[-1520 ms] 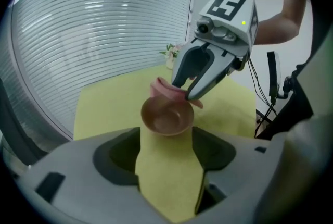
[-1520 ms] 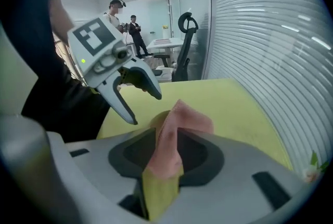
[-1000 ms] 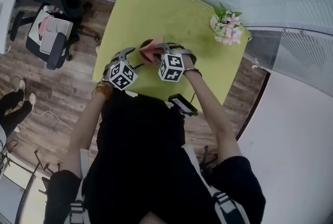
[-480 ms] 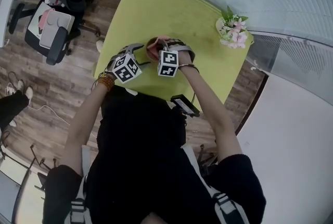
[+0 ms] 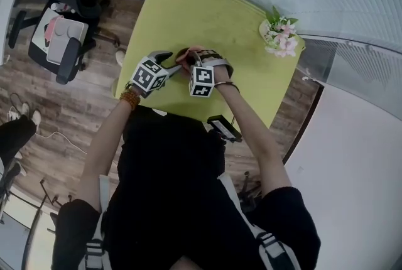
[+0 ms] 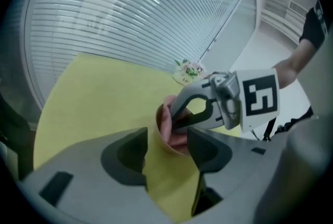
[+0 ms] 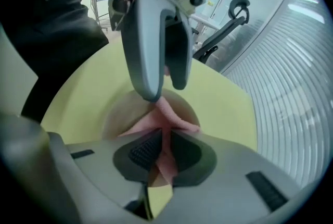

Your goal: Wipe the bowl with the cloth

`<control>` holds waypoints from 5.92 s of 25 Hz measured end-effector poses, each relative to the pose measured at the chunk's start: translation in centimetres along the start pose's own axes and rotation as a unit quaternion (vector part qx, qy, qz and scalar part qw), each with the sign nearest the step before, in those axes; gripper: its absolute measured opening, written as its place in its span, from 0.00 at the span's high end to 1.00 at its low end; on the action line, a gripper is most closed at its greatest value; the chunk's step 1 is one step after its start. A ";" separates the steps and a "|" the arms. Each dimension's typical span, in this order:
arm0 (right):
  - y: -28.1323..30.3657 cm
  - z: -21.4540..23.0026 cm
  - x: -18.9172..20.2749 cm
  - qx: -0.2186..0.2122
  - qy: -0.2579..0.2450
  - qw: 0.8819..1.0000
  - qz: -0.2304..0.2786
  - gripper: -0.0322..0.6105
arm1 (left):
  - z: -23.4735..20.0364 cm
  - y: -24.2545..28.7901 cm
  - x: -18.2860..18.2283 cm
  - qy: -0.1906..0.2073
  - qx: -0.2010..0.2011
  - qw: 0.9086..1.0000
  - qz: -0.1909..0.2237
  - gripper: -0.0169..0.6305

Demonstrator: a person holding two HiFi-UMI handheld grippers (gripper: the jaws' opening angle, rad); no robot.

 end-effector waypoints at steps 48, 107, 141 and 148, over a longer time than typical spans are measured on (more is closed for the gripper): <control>-1.7 3.3 0.4 0.068 0.037 0.994 0.078 0.63 | 0.5 3.2 -0.2 0.078 -0.048 0.991 -0.100 0.64; -17.2 9.2 5.1 0.235 0.440 0.834 0.235 0.92 | 3.7 -6.5 -10.3 -0.289 0.092 0.922 0.240 0.73; -18.5 6.9 2.2 0.199 0.219 0.939 0.173 0.92 | 5.6 -6.1 -8.8 -0.172 -0.016 0.983 0.065 0.87; -19.6 7.0 1.8 0.225 0.216 0.935 0.167 0.92 | 5.9 -6.0 -9.4 -0.197 -0.003 0.977 0.086 0.91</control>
Point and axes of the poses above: the fingertips, and each gripper's own axes: y forward along the fingers, z to its right, x out of its underside, the point moved 4 cm from there along -y, backward along the fingers, and after that the axes turned 9 degrees about -z, right-handed, at the moved point
